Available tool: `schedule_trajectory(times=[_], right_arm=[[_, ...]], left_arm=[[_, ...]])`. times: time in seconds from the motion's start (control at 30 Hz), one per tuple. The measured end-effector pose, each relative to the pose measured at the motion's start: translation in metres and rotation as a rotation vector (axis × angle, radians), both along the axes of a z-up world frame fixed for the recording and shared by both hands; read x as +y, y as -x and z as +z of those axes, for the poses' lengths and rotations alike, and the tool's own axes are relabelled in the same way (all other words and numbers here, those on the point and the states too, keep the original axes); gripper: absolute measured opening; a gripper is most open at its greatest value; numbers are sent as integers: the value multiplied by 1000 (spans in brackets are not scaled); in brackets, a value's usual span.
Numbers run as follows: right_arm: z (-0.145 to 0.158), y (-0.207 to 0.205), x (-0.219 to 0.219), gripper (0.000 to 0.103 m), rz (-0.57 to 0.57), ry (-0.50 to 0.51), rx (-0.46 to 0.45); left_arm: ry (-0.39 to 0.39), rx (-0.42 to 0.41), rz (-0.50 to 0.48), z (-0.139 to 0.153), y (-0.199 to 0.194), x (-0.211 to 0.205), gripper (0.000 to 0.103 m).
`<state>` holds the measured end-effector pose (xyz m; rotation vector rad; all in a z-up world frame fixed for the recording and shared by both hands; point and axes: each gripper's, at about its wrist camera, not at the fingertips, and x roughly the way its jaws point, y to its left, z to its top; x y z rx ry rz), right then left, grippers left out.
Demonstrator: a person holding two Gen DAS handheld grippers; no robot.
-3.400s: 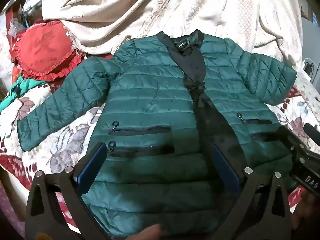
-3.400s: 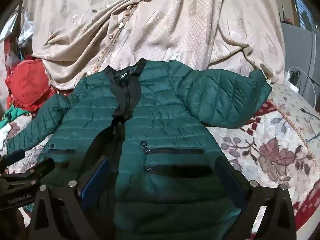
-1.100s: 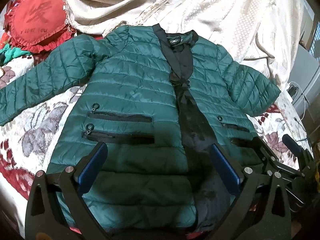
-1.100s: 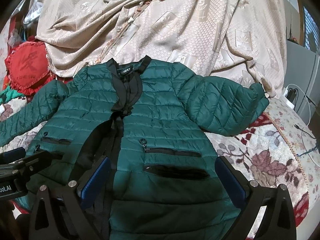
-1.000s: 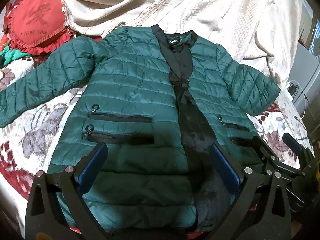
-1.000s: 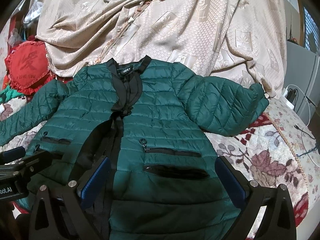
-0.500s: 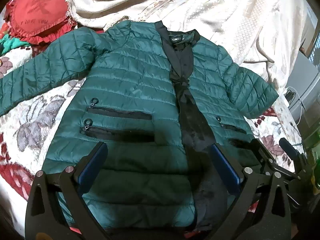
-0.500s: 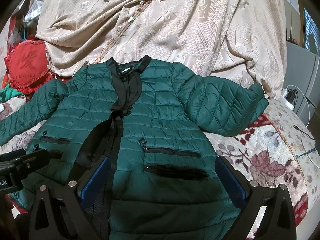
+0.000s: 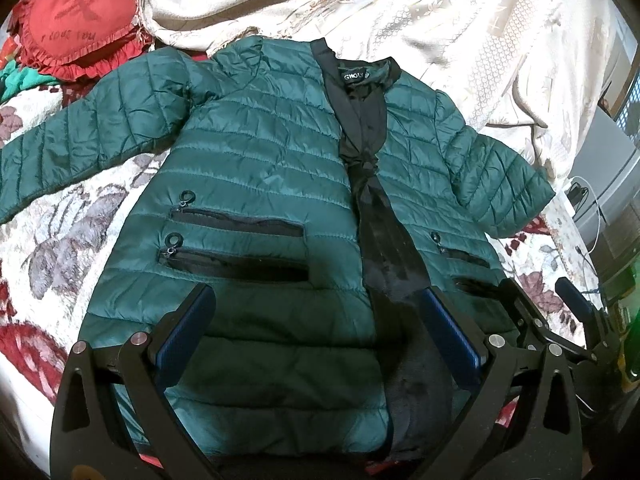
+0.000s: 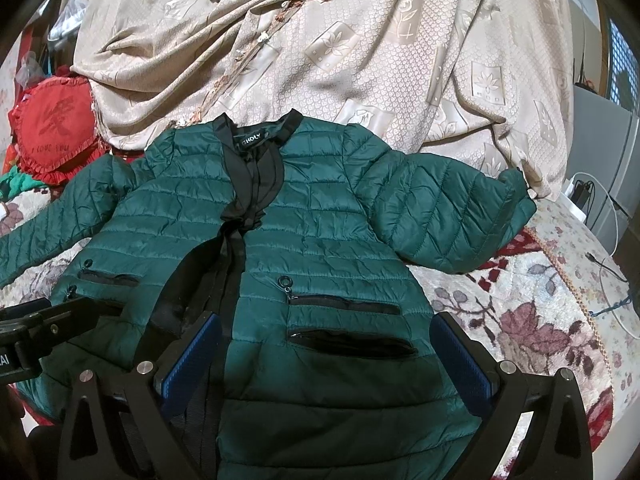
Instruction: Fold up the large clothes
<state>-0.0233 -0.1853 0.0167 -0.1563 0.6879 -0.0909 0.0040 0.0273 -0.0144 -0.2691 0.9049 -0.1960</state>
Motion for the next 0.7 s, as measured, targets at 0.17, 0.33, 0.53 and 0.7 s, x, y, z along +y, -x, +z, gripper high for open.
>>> schedule_trajectory(times=[0.17,0.33,0.53,0.7], right_arm=[[0,0,1,103,-1,-2,1],[4,5,-3,103,-9,-3,-18],[12,12,-7,103,-21,0,-55],[12,13,-1,103,-35,42,-87]], left_arm=[[-21,0,6,0,-1,-1,102],[-55,-13,14,2,1,-3,102],[-76,-49,21,6,8,-3,102],[-98,-65,15,6,10,-5,102]])
